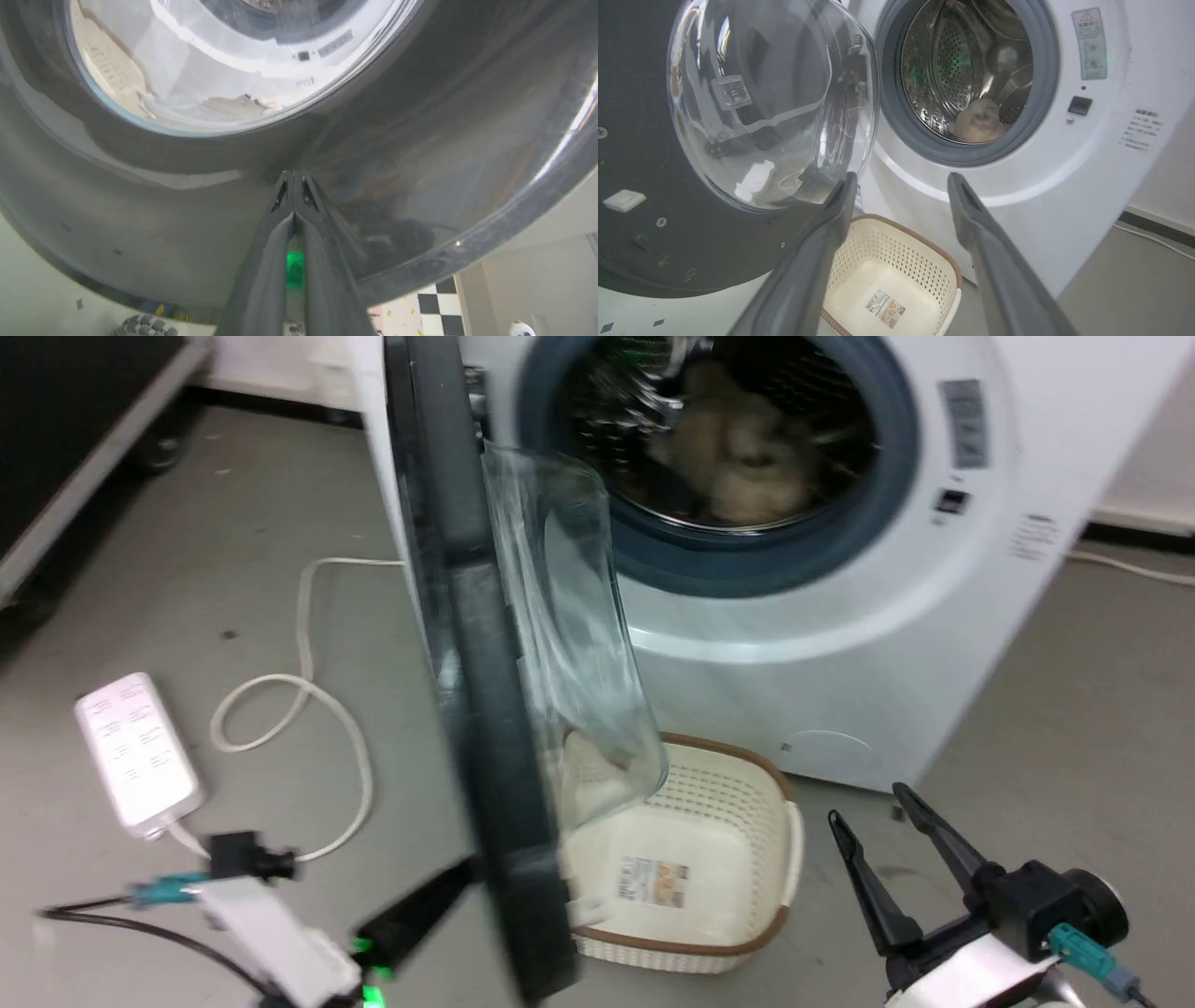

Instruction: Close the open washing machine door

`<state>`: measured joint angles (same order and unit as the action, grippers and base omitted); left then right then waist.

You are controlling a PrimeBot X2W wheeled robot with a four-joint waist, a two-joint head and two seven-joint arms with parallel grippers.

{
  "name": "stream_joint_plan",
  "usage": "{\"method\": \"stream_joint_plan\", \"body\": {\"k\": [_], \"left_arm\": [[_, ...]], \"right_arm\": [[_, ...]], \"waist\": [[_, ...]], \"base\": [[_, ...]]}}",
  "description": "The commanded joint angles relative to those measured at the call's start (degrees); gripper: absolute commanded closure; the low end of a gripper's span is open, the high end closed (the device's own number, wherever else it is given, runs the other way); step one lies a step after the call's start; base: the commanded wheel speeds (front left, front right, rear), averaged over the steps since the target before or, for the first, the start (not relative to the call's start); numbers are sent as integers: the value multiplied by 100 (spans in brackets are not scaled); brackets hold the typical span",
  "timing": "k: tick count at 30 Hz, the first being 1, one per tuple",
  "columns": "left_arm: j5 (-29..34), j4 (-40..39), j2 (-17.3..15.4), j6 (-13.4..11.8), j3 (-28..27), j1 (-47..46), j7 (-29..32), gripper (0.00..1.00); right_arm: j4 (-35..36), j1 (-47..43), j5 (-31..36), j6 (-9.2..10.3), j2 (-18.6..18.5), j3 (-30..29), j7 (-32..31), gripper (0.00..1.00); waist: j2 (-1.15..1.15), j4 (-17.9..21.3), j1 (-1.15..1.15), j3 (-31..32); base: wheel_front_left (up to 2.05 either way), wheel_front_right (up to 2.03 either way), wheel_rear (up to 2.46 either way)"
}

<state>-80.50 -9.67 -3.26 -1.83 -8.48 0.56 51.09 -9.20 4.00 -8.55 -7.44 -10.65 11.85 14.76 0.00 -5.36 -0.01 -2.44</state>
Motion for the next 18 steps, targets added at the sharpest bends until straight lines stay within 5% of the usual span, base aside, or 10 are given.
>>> {"method": "stream_joint_plan", "body": {"k": [1, 11, 18], "left_arm": [[-230, 112, 35, 106, 449, 83, -356, 100], [-827, 885, 37, 496, 1803, -541, -1886, 100], [-1470, 2213, 37, 600, 2410, -2201, -3401, 100]], "right_arm": [[31, -9, 38, -5, -29, -62, 24, 0], [111, 183, 6, -5, -77, -183, 24, 0], [99, 337, -100, -5, 75, -209, 24, 0]], "waist": [[0, 477, 1, -154], [0, 1708, 1, -716], [0, 2552, 1, -1236]], "base": [[0, 0, 0], [0, 0, 0], [0, 0, 0]]}}
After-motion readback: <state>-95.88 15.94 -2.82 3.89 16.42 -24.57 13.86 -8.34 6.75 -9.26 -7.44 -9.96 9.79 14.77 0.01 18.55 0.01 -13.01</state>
